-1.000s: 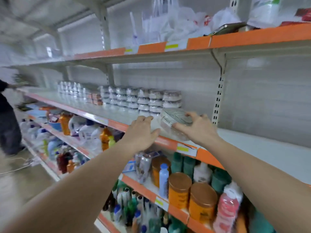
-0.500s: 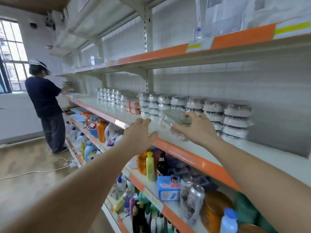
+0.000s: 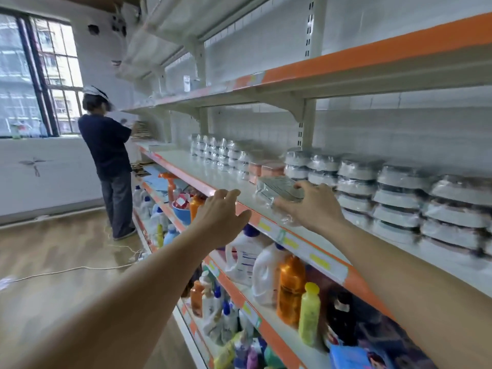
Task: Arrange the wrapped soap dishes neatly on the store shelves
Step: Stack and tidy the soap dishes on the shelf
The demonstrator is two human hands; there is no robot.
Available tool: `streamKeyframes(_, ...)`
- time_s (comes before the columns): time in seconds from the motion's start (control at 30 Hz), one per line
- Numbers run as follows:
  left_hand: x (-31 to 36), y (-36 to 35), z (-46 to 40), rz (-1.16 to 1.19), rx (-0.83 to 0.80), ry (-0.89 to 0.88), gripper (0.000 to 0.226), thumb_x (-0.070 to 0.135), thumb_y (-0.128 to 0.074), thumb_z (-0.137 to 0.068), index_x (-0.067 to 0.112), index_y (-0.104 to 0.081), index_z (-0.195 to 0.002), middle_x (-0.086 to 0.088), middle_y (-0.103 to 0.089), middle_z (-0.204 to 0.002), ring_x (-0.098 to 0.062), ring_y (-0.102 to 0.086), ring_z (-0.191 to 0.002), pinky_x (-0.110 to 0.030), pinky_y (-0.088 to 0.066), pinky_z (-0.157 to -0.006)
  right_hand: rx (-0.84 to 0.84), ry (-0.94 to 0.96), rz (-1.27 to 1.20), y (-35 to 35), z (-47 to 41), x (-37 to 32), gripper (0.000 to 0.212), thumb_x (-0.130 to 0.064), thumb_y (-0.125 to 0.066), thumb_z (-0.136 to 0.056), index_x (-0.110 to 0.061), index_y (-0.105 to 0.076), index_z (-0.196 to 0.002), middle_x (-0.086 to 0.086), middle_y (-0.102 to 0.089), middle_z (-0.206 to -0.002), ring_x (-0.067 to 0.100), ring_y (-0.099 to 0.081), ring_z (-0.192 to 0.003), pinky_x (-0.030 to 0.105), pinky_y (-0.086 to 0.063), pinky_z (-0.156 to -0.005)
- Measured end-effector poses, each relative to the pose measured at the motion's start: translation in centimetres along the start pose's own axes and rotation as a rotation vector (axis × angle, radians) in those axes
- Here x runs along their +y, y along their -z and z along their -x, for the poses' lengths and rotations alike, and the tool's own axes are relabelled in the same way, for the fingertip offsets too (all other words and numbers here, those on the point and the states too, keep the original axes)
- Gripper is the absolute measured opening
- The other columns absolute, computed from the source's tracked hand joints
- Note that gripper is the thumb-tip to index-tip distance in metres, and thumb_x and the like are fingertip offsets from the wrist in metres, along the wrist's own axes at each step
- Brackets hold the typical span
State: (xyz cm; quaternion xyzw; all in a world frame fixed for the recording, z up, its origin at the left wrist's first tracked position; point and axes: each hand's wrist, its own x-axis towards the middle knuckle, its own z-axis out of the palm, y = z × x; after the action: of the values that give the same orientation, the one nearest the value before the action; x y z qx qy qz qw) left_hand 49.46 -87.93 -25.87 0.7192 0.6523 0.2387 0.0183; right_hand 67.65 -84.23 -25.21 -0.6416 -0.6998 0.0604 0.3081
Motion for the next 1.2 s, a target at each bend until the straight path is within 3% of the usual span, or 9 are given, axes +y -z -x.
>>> streamKeyframes(0.2,-10.5,0.8,-9.7,0.008,-0.031,-0.080,0.059,0.040,-0.044,-0.095,0.018,-0.025,-0.146,-0.007,-0.028,-0.149,-0.026,-0.036,-0.130,-0.038,-0.032,-0.103,0.042,-0.085,-0.014,-8.1,-8.8,-6.2,0.076,-0.067,-0.057,-0.072,-0.029,-0.041,-0.136,0.010,-0.047,-0.132,0.028,-0.045,-0.121,0.043,-0.043,-0.096)
streamKeyframes(0.43,-19.0,0.6,-21.0,0.027,-0.123,-0.149,0.059,0.041,-0.041,-0.096,0.017,-0.022,-0.147,-0.007,-0.026,-0.149,-0.027,-0.037,-0.130,-0.039,-0.029,-0.107,0.051,-0.143,0.084,-13.7,-18.2,-11.1,0.072,-0.067,-0.056,-0.075,-0.028,-0.042,-0.134,0.010,-0.045,-0.133,0.028,-0.045,-0.120,0.037,-0.044,-0.090)
streamKeyframes(0.57,-22.0,-1.1,-27.1,0.019,-0.129,-0.192,0.060,0.041,-0.041,-0.097,0.018,-0.021,-0.148,-0.007,-0.025,-0.151,-0.028,-0.030,-0.135,-0.037,-0.027,-0.108,0.067,-0.174,0.139,-16.7,-24.2,-11.8,0.073,-0.070,-0.052,-0.075,-0.028,-0.044,-0.133,0.011,-0.044,-0.135,0.028,-0.048,-0.119,0.035,-0.042,-0.094)
streamKeyframes(0.67,-24.0,-2.5,-32.3,-0.009,-0.107,-0.216,0.060,0.042,-0.040,-0.097,0.018,-0.019,-0.148,-0.006,-0.024,-0.151,-0.027,-0.030,-0.135,-0.037,-0.028,-0.107,0.134,-0.182,0.094,-18.5,-29.4,-11.8,0.073,-0.069,-0.053,-0.072,-0.029,-0.045,-0.132,0.012,-0.050,-0.129,0.027,-0.051,-0.114,0.030,-0.040,-0.082)
streamKeyframes(0.77,-25.3,-3.7,-38.0,-0.019,-0.085,-0.258,0.060,0.042,-0.041,-0.096,0.018,-0.020,-0.148,-0.006,-0.026,-0.150,-0.027,-0.033,-0.133,-0.038,-0.030,-0.105,0.155,-0.169,0.058,-20.6,-34.7,-11.3,0.071,-0.069,-0.053,-0.072,-0.028,-0.047,-0.130,0.012,-0.054,-0.121,0.025,-0.056,-0.095,0.025,-0.038,-0.069)
streamKeyframes(0.93,-26.7,-4.6,-46.1,-0.024,-0.094,-0.365,0.060,0.042,-0.041,-0.097,0.018,-0.020,-0.148,-0.005,-0.025,-0.151,-0.026,-0.029,-0.136,-0.036,-0.027,-0.107,0.249,-0.270,0.057,-22.0,-42.2,-10.9,0.071,-0.066,-0.052,-0.076,-0.026,-0.044,-0.133,0.012,-0.042,-0.129,0.030,-0.046,-0.119,0.038,-0.042,-0.095)
streamKeyframes(1.2,-29.5,-6.5,-58.3,0.016,-0.114,-0.543,0.056,0.040,-0.043,-0.096,0.020,-0.027,-0.145,-0.004,-0.029,-0.148,-0.026,-0.032,-0.133,-0.037,-0.030,-0.107,0.340,-0.671,0.382,-23.6,-51.9,-11.2,0.090,-0.080,-0.040,-0.074,-0.016,-0.034,-0.138,0.016,-0.036,-0.131,0.034,-0.039,-0.123,0.044,-0.040,-0.093)
